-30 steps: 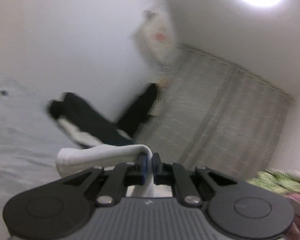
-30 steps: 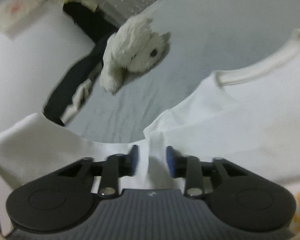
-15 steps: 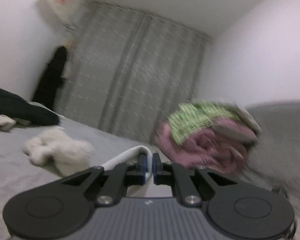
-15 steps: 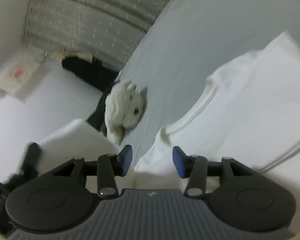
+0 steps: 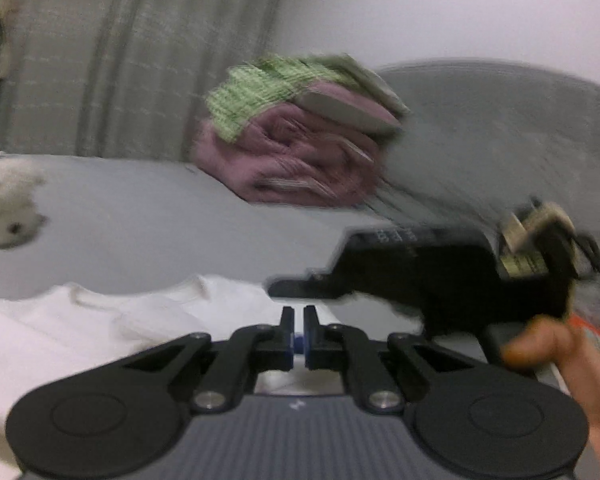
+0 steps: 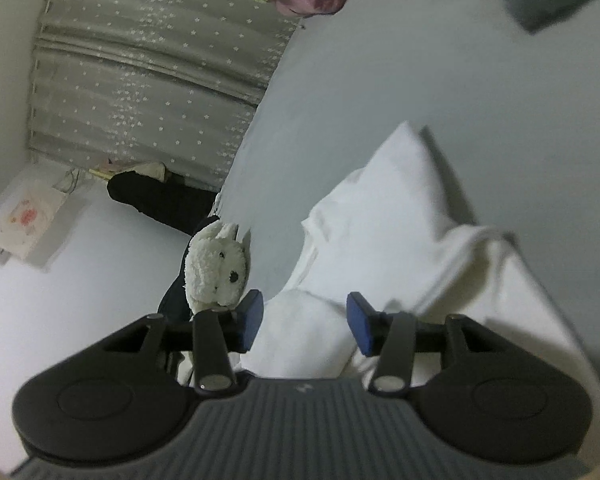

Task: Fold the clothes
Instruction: 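Lay the sleeve on the shirt body and open the left gripper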

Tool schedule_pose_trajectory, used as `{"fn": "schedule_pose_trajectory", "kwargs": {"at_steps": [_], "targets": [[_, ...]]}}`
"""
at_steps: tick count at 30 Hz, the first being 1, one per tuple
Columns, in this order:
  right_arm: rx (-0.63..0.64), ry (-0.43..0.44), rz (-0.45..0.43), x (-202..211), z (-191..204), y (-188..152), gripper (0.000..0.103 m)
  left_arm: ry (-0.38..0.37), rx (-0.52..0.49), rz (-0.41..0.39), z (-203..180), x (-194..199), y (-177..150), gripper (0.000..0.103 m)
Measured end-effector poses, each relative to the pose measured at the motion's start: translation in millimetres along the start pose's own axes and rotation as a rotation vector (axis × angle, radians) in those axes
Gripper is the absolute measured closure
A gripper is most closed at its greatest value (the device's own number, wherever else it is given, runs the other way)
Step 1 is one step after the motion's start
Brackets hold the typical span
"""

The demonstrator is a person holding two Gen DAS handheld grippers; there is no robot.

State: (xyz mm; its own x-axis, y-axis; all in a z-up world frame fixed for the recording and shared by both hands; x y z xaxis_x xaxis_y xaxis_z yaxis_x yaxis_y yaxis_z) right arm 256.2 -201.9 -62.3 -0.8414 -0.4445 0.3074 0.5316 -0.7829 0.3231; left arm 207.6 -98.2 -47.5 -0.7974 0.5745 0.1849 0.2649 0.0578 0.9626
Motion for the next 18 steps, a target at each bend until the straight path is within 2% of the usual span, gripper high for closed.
{"fn": "schedule_pose_trajectory", "kwargs": {"at_steps": [4, 6, 9, 13, 18], "targets": [[0.0, -0.005, 0.007, 10.8, -4.4, 1.1, 0.046, -0.12, -0.023, 0.13, -21.9, -7.1, -29.2, 0.098], [0.012, -0.007, 0.01, 15.6, -4.3, 1.2, 0.045, -0.149, -0.024, 0.175, -25.0, -5.1, -39.6, 0.097], [0.056, -0.014, 0.014, 21.7, -3.1, -1.0, 0.044, -0.142, -0.043, 0.199, -22.1, 2.9, -44.1, 0.089], [0.096, -0.031, 0.026, 25.4, -4.8, -6.9, 0.043, -0.095, -0.043, 0.212, -10.0, 13.2, -38.3, 0.07], [0.149, -0.049, 0.055, 23.5, -4.6, -19.5, 0.043, -0.028, -0.068, 0.223, 4.0, 32.3, -29.4, 0.063]]}}
Point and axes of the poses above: each gripper's, at about its wrist camera, not at the fingertips, and x roughly against the way its jaws point, z to its left, y to its top, the point moved 10 cm from there along -x, roughly the way its jaws point, and after that the axes turned 8 degrees about -z, right-handed, at the moved point
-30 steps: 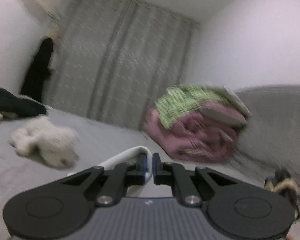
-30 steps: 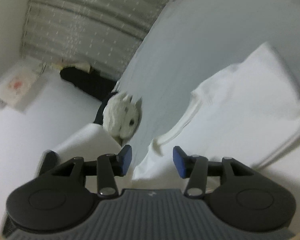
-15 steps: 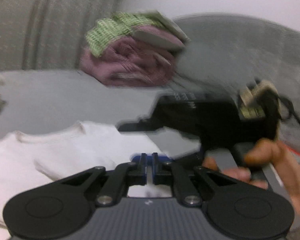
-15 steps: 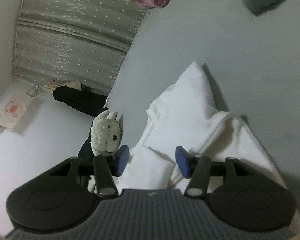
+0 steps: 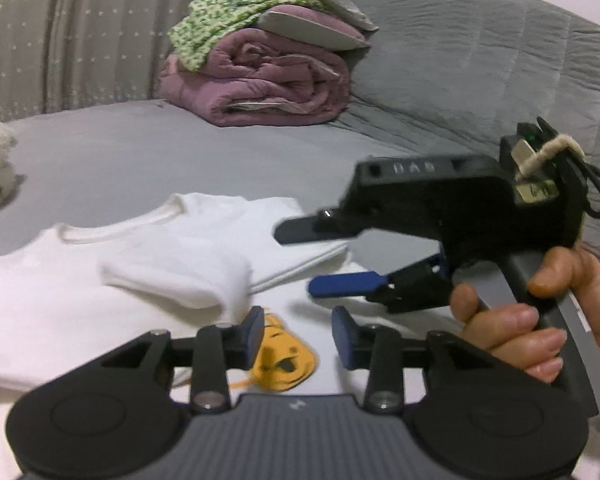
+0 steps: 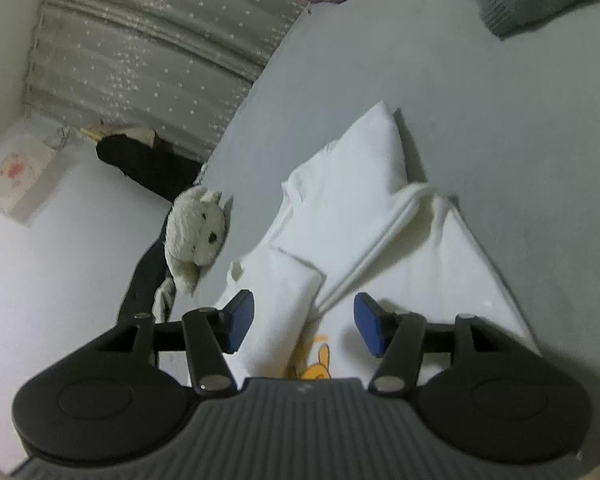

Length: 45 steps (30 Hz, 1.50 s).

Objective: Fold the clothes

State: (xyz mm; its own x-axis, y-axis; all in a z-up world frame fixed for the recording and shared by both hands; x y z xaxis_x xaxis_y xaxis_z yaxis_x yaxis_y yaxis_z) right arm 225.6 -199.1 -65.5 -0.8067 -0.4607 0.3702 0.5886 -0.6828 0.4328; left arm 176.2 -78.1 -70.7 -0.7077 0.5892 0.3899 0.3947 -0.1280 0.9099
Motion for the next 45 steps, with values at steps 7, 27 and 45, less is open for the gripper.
{"fn": "schedule_pose_trajectory", "kwargs": {"at_steps": [7, 27, 45], "targets": [[0.214, -0.015, 0.007, -19.1, 37.0, -12.8, 0.043, 0.193, -0.012, 0.05, 42.3, 37.5, 2.5, 0.053], [0.986, -0.392, -0.07, -82.5, 69.7, -61.8, 0.096, 0.451, 0.414, -0.034, 166.4, 85.4, -1.0, 0.05], [0.86, -0.166, -0.274, -47.4, 247.9, -36.6, 0.098, 0.547, 0.722, -0.093, 229.6, 112.5, -34.7, 0.061]]}}
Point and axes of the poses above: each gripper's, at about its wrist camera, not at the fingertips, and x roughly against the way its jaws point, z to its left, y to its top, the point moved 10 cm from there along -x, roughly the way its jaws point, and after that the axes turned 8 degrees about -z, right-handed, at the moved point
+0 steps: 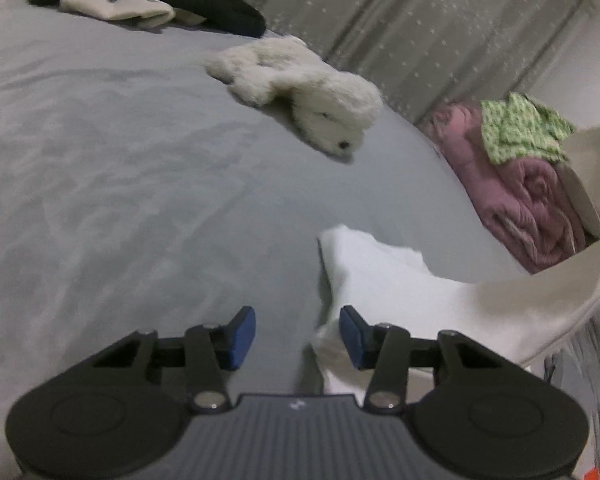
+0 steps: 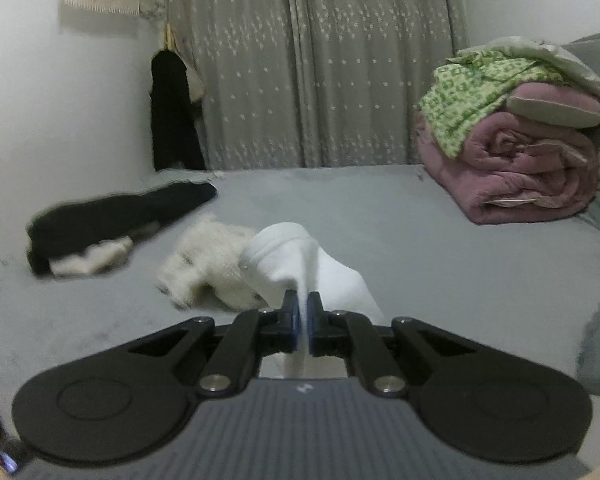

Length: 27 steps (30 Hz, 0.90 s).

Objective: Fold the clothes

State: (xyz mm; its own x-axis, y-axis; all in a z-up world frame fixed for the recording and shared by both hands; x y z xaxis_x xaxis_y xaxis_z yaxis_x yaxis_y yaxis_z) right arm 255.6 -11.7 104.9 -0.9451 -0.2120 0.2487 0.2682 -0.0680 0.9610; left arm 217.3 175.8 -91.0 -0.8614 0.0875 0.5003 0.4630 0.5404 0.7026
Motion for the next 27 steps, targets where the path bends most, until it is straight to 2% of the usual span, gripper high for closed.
{"fn": "schedule_pose_trajectory", "kwargs": {"at_steps": [7, 16, 23, 27], "targets": [[-0.052, 0.083, -0.045, -6.2, 38.7, 35.4, 0.098, 0.008, 0.033, -0.034, 10.1, -6.1, 6.5, 0.073], [-0.157, 0.221, -0.045, -17.1, 75.4, 73.1, 0.098, -0.016, 0.132, -0.102, 20.7, -13.0, 21.9, 0.077], [-0.157, 0.332, -0.001, -13.4, 118.4, 74.6, 0.098, -0.024, 0.177, -0.127, 26.0, -17.9, 25.9, 0.077], [-0.148, 0.37, 0.003, -3.2, 123.8, 71.2, 0.098, -0.078, 0.259, -0.136, 26.3, -21.8, 28.4, 0.079]]}}
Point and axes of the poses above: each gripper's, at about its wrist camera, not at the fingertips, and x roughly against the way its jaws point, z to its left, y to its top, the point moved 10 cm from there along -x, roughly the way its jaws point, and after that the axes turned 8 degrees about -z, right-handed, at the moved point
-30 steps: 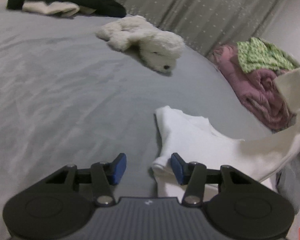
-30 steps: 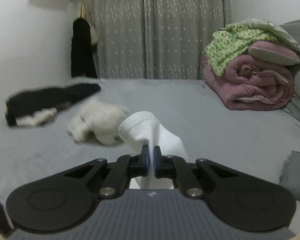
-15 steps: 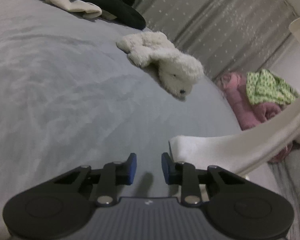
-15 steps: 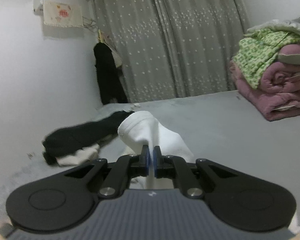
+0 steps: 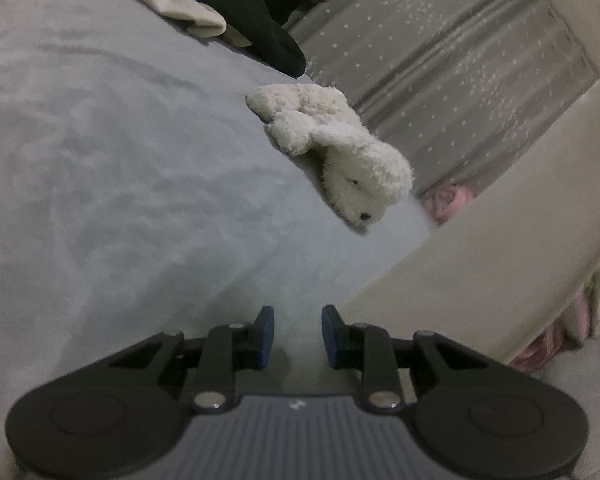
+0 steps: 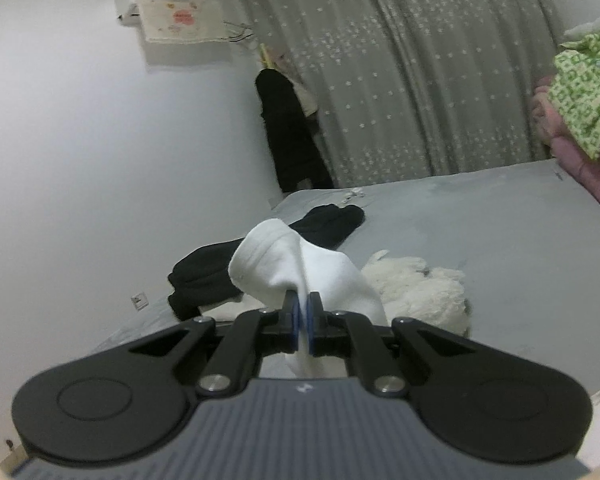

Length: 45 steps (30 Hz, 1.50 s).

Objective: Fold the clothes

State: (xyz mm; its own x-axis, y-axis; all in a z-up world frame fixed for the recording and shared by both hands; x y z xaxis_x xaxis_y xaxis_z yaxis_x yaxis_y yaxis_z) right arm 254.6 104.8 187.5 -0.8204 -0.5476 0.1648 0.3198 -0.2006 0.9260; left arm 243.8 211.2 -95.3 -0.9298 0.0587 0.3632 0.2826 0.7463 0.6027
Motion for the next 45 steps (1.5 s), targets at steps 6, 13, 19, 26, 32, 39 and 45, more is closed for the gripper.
{"fn": "schedule_pose_trajectory", "kwargs": {"at_steps": [6, 13, 19, 26, 32, 39, 45], "targets": [[-0.02, 0.0, -0.029, 24.3, -27.3, 11.4, 0.098, -0.098, 0.053, 0.022, -20.4, -13.6, -10.2, 0.081], [-0.058, -0.041, -0.074, 52.5, -79.5, 24.5, 0.098, -0.211, -0.011, 0.007, -62.0, -19.0, -24.3, 0.082], [-0.103, -0.079, -0.108, 73.1, -125.1, 22.8, 0.098, -0.243, -0.14, 0.046, -80.8, -26.5, -44.7, 0.082], [-0.209, -0.189, -0.113, 99.9, -202.2, -17.9, 0.098, -0.163, -0.281, 0.08, -74.5, -34.9, -57.2, 0.082], [-0.334, -0.265, -0.084, 122.0, -276.5, -76.7, 0.098, -0.116, -0.382, 0.084, -70.4, -35.7, -64.6, 0.082], [-0.469, -0.352, -0.024, 144.6, -346.0, -151.9, 0.098, -0.109, -0.407, 0.079, -69.3, -37.1, -66.4, 0.082], [-0.606, -0.298, 0.017, 163.9, -366.0, -195.9, 0.094, -0.105, -0.408, 0.084, -69.6, -35.1, -66.4, 0.082]]}}
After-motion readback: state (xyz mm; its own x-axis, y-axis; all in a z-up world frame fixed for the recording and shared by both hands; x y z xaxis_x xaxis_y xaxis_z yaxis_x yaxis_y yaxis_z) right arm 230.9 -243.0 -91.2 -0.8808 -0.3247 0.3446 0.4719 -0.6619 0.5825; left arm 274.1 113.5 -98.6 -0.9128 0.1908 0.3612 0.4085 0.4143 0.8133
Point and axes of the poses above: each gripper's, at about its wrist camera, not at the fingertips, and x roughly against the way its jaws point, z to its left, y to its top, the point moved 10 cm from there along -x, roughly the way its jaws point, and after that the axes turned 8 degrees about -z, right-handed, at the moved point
